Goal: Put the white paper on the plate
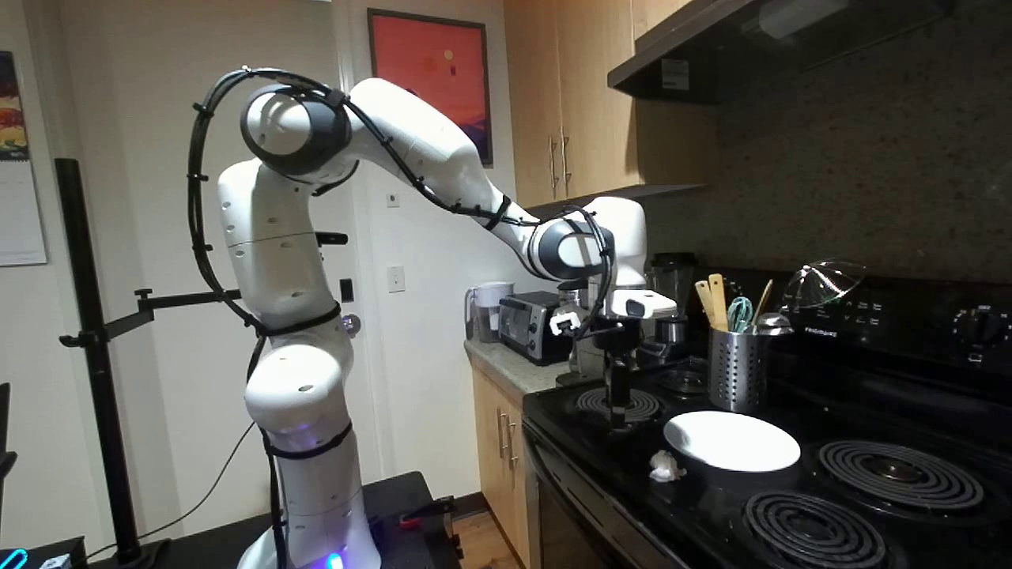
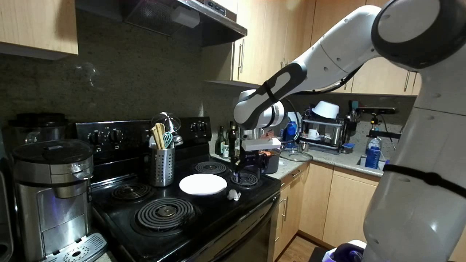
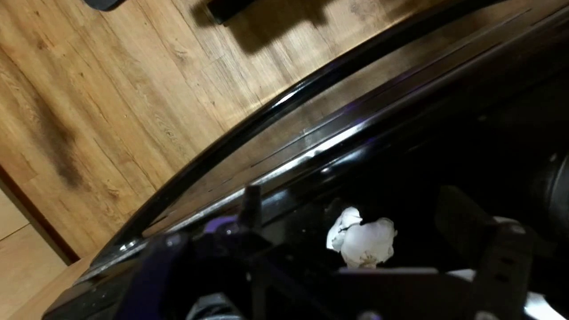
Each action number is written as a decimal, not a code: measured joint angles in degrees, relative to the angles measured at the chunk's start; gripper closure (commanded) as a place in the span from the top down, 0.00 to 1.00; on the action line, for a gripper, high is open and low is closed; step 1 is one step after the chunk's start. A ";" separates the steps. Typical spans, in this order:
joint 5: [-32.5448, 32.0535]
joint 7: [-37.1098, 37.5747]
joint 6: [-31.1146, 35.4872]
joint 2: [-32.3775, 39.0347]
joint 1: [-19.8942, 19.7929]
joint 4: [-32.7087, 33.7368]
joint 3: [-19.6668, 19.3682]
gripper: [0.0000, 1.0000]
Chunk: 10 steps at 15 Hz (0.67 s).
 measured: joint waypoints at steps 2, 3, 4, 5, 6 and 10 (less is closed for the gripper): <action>-0.29 0.14 1.76 3.60 0.05 2.24 -0.04 1.00; -1.00 0.79 2.72 5.40 0.14 3.21 -0.04 1.00; -1.97 1.52 3.69 7.25 0.30 4.11 -0.04 1.00; -2.76 2.36 4.60 8.95 0.54 4.82 -0.04 1.00; -3.41 3.15 5.47 10.60 0.86 5.52 -0.06 1.00; -4.59 4.43 7.55 15.96 2.18 8.33 -0.40 1.00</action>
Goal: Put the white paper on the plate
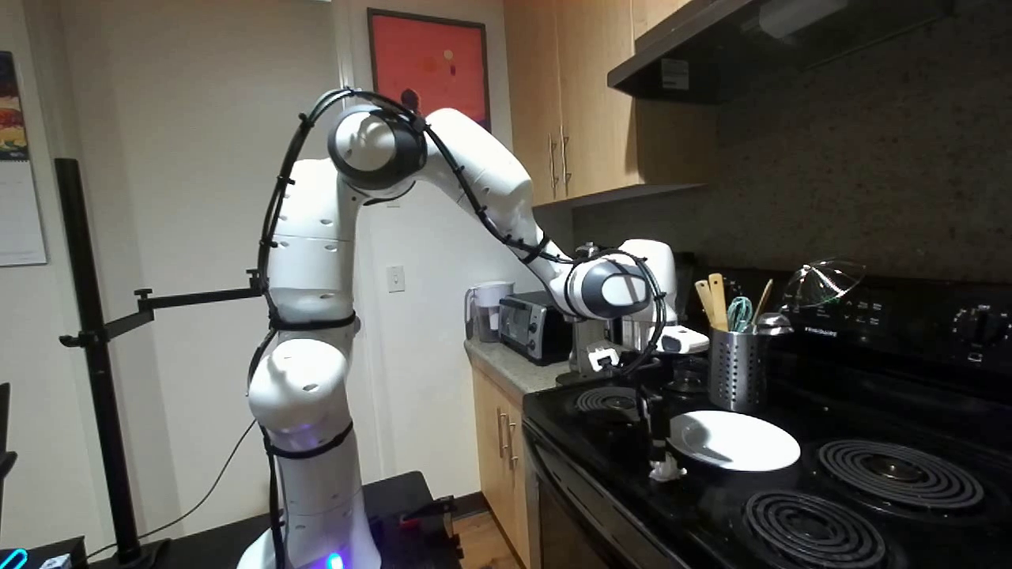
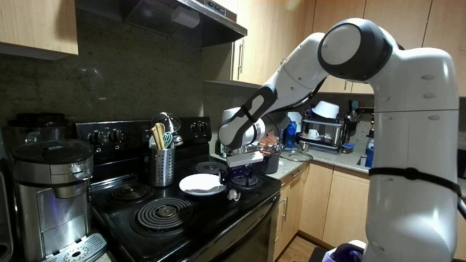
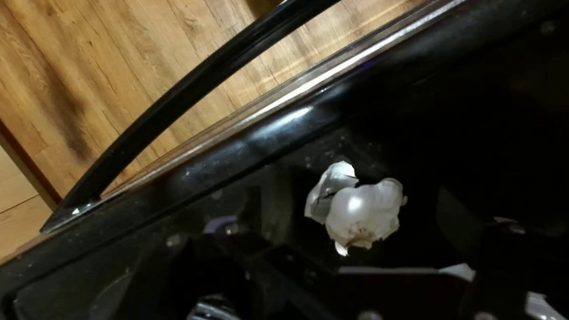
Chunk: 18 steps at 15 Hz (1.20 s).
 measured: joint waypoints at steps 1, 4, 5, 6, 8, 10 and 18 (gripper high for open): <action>0.00 0.00 0.11 1.05 0.33 0.79 -0.22 1.00; 0.03 0.00 0.30 3.50 1.10 2.90 -1.03 1.00; 0.19 -0.05 0.35 4.14 1.15 3.43 -1.16 1.00; 0.43 -0.09 0.54 4.72 1.16 3.77 -1.22 1.00; 1.17 -0.31 1.12 5.62 1.19 4.01 -1.23 1.00; 1.72 -0.55 1.80 6.21 1.43 4.02 -1.23 1.00; 6.09 -6.00 2.82 6.58 2.19 4.01 -1.23 0.97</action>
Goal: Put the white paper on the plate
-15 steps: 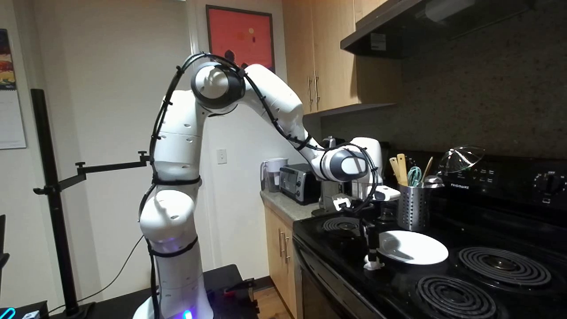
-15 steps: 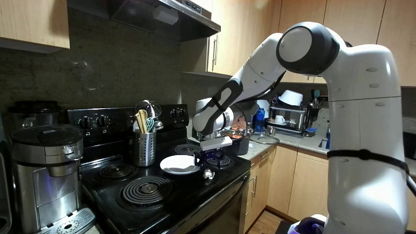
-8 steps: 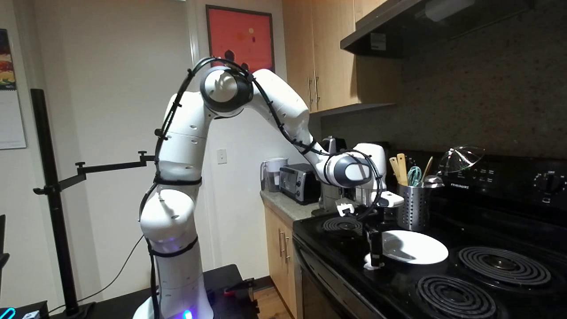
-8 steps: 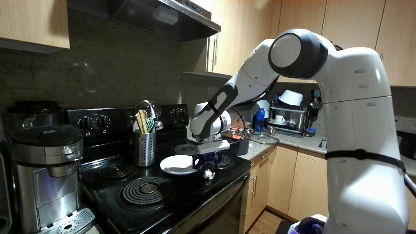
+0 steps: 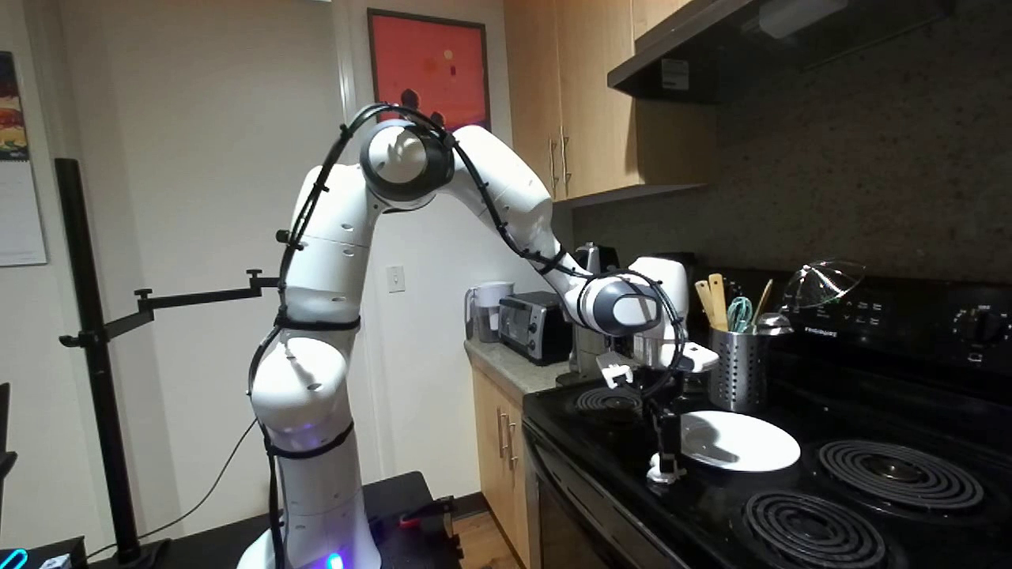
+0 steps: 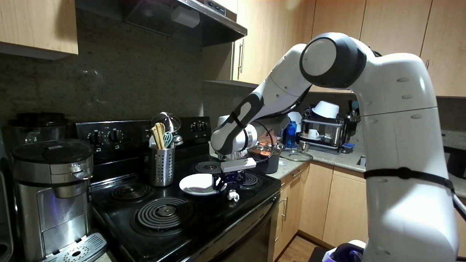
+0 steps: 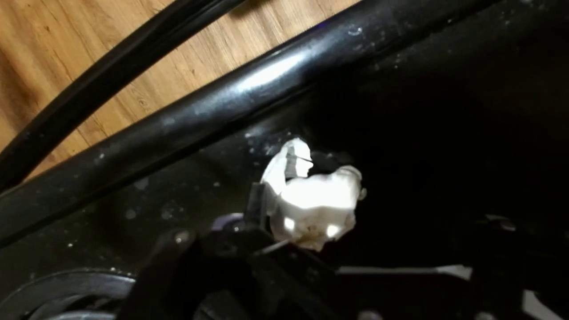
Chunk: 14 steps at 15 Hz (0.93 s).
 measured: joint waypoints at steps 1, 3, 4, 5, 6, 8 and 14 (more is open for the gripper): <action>0.20 -0.41 0.00 0.00 -0.04 0.00 -0.03 1.00; 0.52 -1.14 0.00 0.00 -0.13 0.00 -0.15 1.00; 0.60 -1.25 0.00 0.01 -0.23 0.00 -0.18 0.98; 0.62 -1.30 0.00 0.03 -0.37 0.00 -0.23 0.94; 0.64 -1.42 0.00 0.07 -0.50 0.00 -0.31 0.90; 0.83 -2.18 0.00 0.22 -0.68 0.00 -0.64 0.87; 1.70 -3.30 0.00 0.79 -1.24 0.00 -1.32 0.82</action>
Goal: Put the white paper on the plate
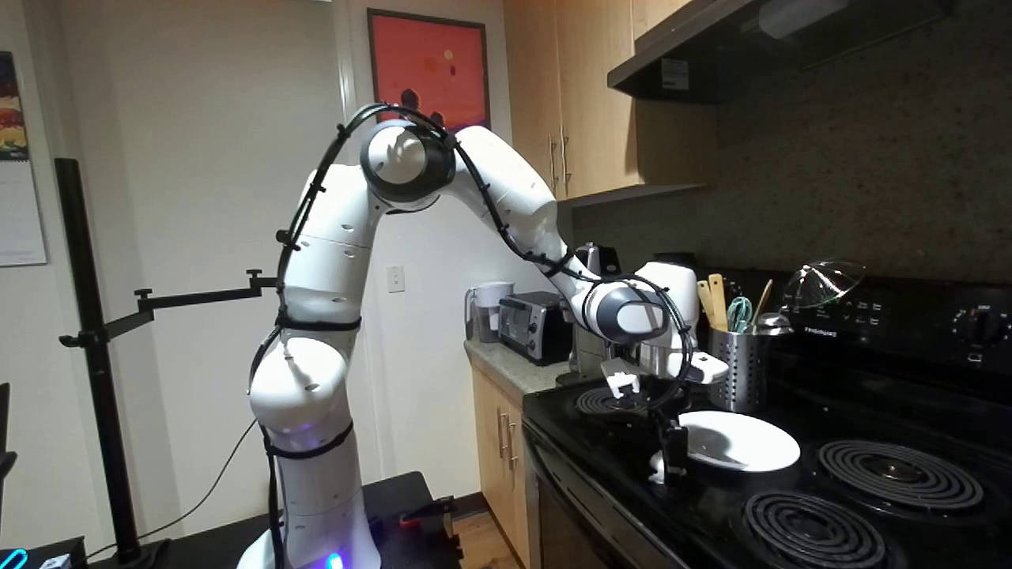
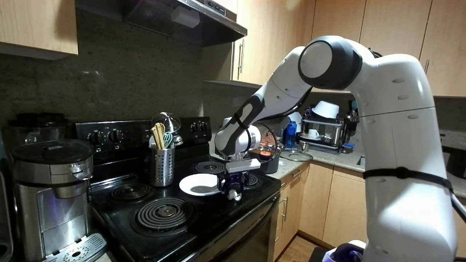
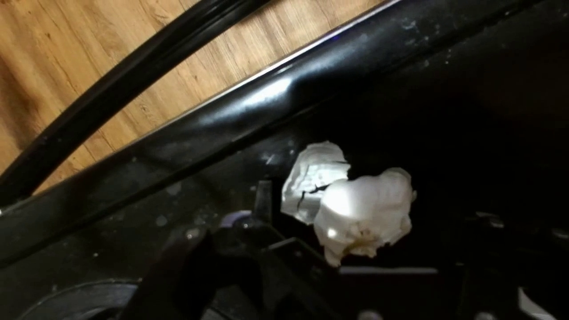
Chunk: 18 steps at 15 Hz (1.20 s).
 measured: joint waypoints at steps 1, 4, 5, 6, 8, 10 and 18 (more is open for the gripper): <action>0.03 0.00 0.00 0.00 -0.06 0.00 -0.02 0.71; 0.06 -0.01 0.00 0.00 -0.09 0.00 -0.04 0.62; 0.07 -0.01 0.00 0.00 -0.09 0.01 -0.04 0.63; 0.09 -0.01 0.00 0.00 -0.09 0.01 -0.04 0.59; 0.12 -0.01 0.00 0.00 -0.09 0.02 -0.04 0.62; 0.15 -0.01 0.00 0.00 -0.09 0.04 -0.04 0.65; 0.74 -0.15 0.00 -0.07 -0.03 0.71 -0.01 0.29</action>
